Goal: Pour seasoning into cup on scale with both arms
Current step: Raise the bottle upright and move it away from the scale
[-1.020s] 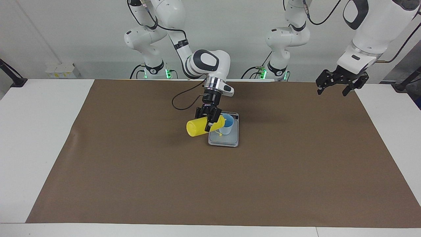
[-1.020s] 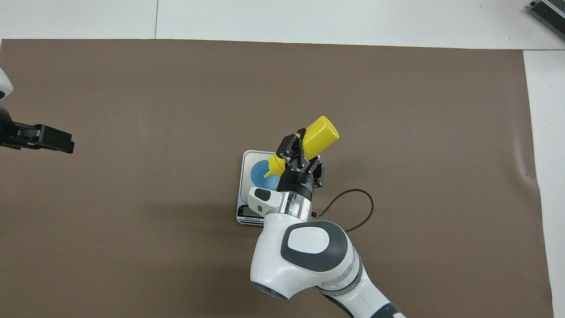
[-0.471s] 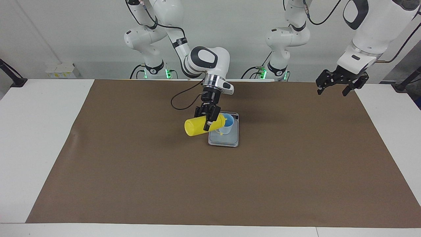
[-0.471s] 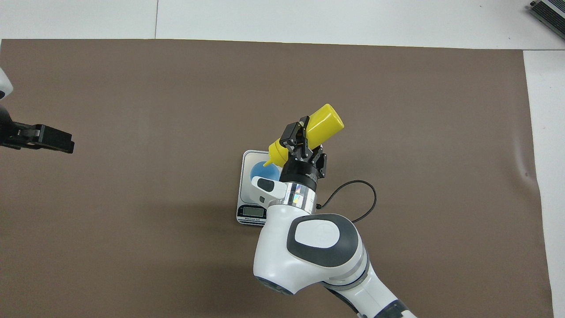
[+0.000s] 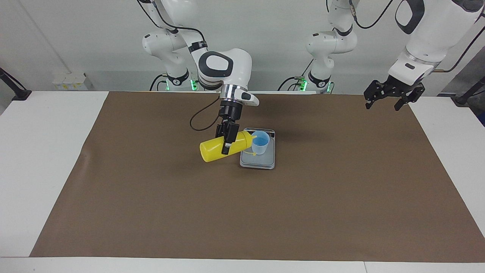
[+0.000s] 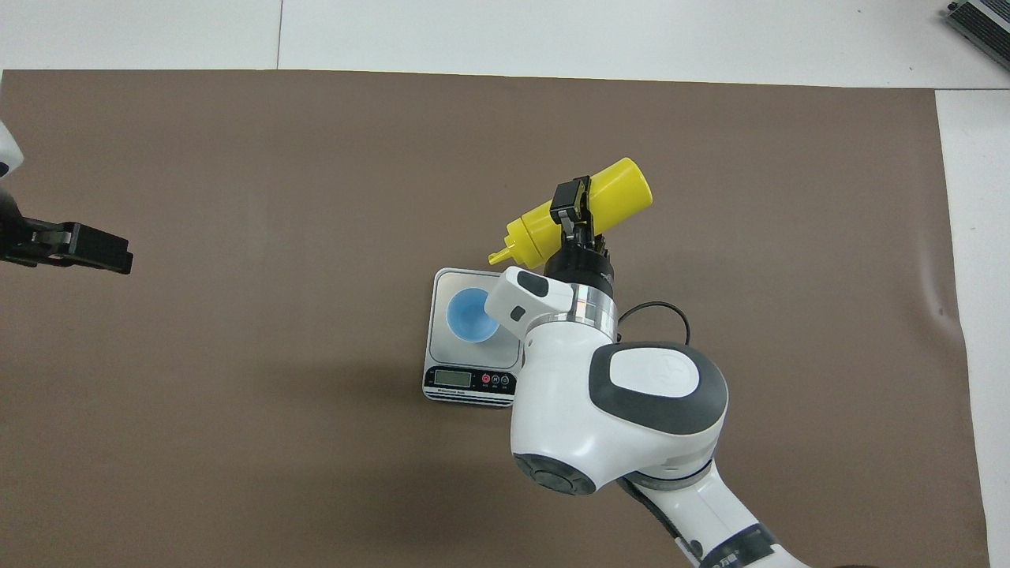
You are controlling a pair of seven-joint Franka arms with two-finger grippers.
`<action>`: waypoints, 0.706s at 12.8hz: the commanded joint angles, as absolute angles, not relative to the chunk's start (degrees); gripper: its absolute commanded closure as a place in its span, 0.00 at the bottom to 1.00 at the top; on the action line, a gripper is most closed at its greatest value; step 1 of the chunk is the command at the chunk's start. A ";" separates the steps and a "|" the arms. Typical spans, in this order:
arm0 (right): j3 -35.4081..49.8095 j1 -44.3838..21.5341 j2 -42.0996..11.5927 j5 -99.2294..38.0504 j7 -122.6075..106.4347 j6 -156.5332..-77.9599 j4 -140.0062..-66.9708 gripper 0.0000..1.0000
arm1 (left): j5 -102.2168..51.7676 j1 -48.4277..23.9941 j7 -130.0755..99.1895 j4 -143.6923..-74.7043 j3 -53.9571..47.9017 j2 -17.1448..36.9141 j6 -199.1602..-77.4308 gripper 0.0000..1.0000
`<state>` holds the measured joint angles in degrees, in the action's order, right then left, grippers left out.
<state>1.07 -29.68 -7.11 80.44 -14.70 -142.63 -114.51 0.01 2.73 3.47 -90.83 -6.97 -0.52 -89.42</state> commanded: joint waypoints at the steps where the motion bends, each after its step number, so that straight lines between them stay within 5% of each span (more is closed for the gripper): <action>1: 1.41 -28.92 -4.58 74.73 -14.50 -143.09 -114.61 1.00 | 0.44 3.34 3.43 -92.29 -7.29 -1.67 -90.09 0.00; 9: 1.41 -21.63 0.08 47.16 -24.32 -142.30 -115.49 1.00 | 0.44 3.43 3.08 -92.29 -7.21 -1.76 -89.73 0.00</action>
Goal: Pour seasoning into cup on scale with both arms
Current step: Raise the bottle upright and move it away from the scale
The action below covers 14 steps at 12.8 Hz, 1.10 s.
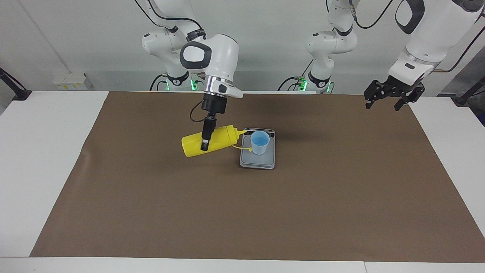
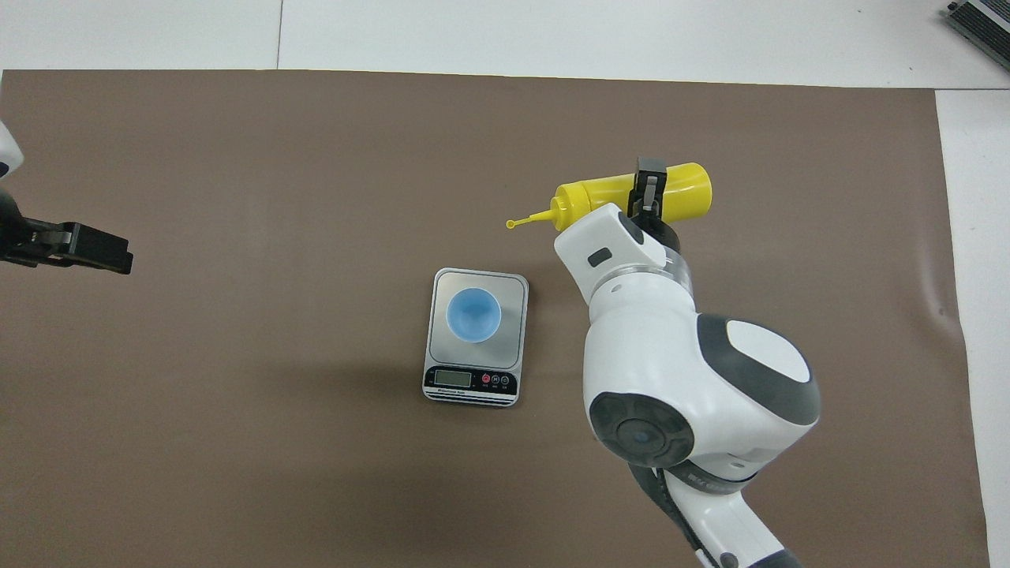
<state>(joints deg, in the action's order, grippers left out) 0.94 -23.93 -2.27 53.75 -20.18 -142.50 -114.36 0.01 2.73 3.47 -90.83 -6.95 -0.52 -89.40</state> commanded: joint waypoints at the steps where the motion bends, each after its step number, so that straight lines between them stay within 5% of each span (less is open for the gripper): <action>1: 1.41 -20.58 0.35 41.37 -27.65 -141.42 -115.49 1.00 | 0.44 3.34 3.08 -92.29 -7.21 -1.76 -89.91 0.00; 14: 1.14 -5.55 -0.96 -23.13 -64.64 -136.84 -116.89 1.00 | 0.44 3.34 3.08 -92.29 -7.21 -1.67 -89.91 0.00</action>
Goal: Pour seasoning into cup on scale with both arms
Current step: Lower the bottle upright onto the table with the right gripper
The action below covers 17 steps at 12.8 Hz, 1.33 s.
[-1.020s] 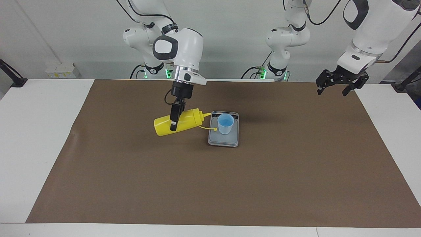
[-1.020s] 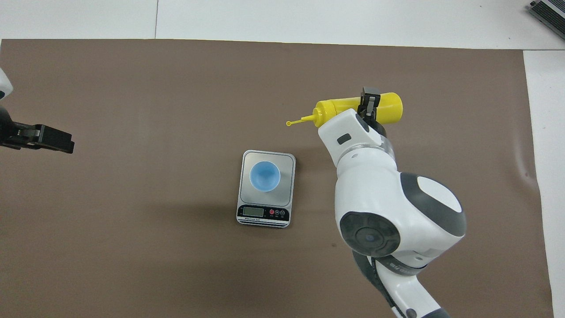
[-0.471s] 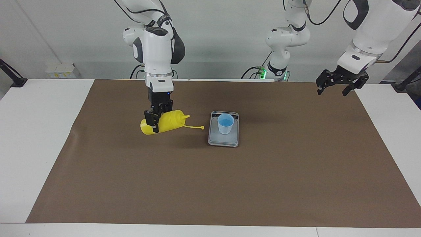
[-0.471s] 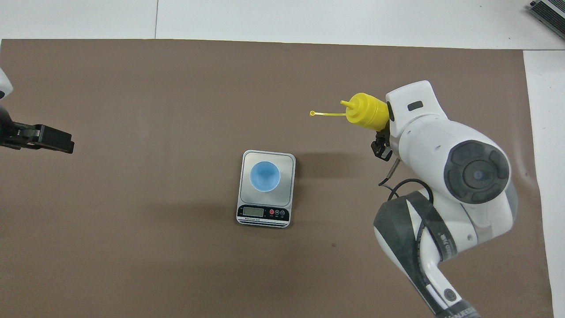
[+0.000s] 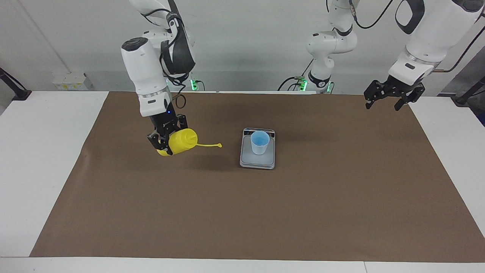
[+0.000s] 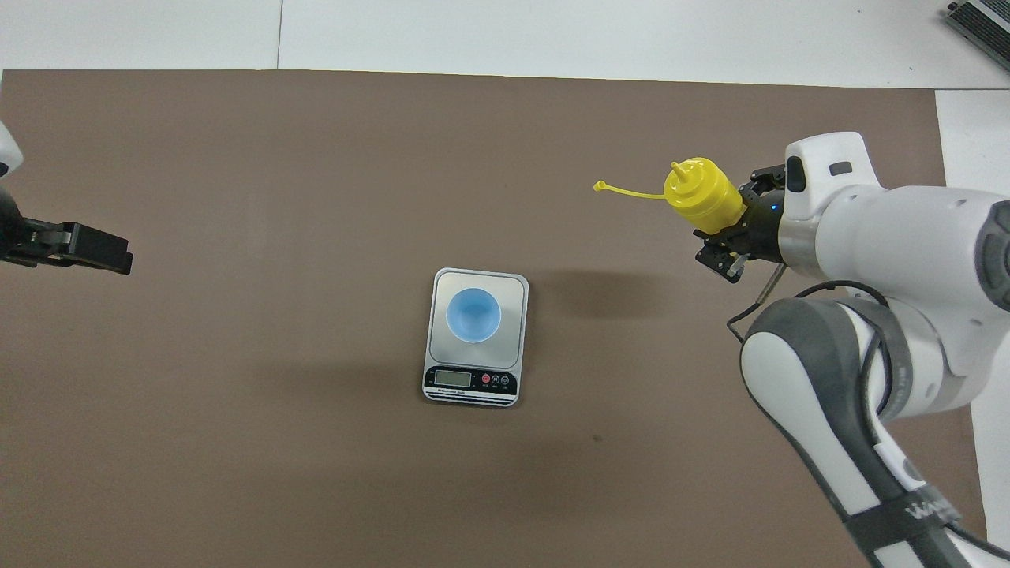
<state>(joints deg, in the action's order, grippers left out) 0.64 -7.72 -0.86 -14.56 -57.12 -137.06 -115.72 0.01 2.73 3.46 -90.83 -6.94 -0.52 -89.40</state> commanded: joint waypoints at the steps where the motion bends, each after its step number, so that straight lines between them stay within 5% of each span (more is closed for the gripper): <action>1: 1.14 -4.67 -2.10 -28.95 -70.78 -136.85 -116.89 1.00 | 0.44 3.34 3.08 -92.29 -7.29 -1.67 -89.91 0.00; 16: 1.14 2.54 -15.29 -83.49 -121.98 -130.62 -121.90 1.00 | 0.44 3.34 2.99 -92.29 -7.29 -1.67 -89.91 0.00; 17: 1.06 2.72 -15.29 -83.50 -121.99 -130.52 -121.82 0.89 | 0.44 3.34 2.99 -92.29 -7.29 -1.67 -89.91 0.00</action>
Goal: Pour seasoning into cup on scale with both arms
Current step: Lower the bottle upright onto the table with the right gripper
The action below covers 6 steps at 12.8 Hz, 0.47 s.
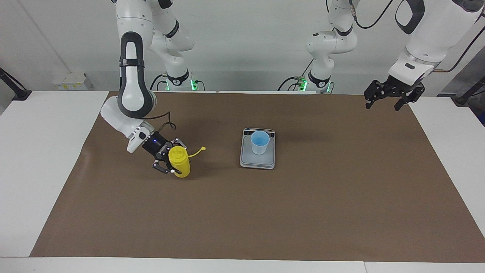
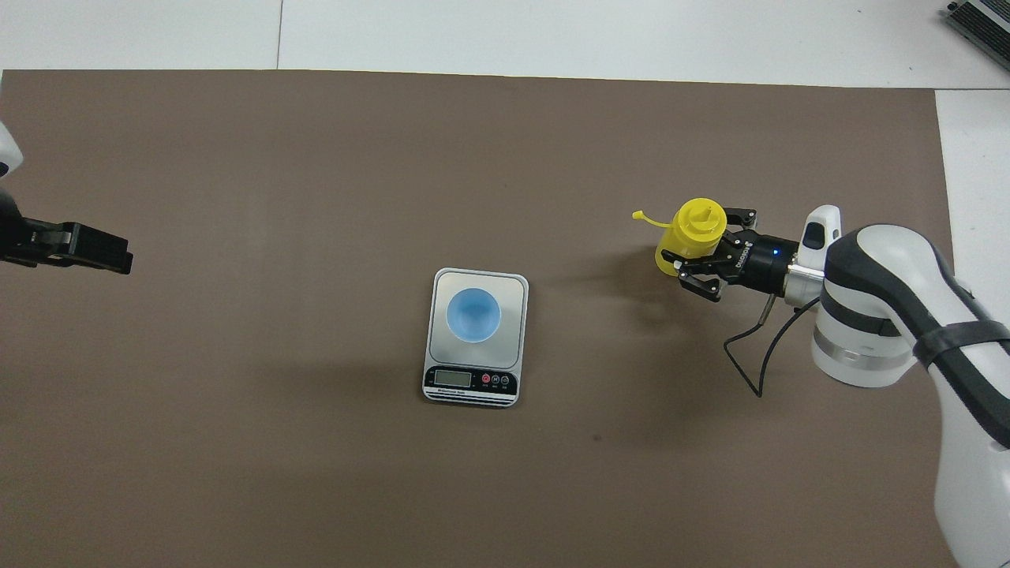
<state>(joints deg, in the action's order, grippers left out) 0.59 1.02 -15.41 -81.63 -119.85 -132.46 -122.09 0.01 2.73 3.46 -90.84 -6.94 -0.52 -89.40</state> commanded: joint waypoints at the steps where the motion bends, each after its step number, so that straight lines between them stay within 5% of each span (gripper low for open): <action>1: 1.14 2.72 -15.38 -83.58 -121.99 -130.43 -121.82 0.45 | 0.44 3.34 2.99 -92.29 -7.29 -1.67 -89.91 0.00; 2: 1.06 2.72 -15.29 -83.58 -121.99 -130.43 -121.90 0.00 | 0.44 3.34 2.99 -92.29 -7.21 -1.67 -89.91 0.00; 6: 0.97 3.42 -14.86 -83.24 -122.08 -130.08 -121.90 0.00 | 0.44 3.34 3.08 -92.29 -7.29 -1.76 -89.91 0.00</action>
<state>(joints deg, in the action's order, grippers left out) 0.58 1.99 -15.90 -82.02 -120.82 -131.39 -121.53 0.01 2.73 3.46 -90.84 -6.94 -0.52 -89.40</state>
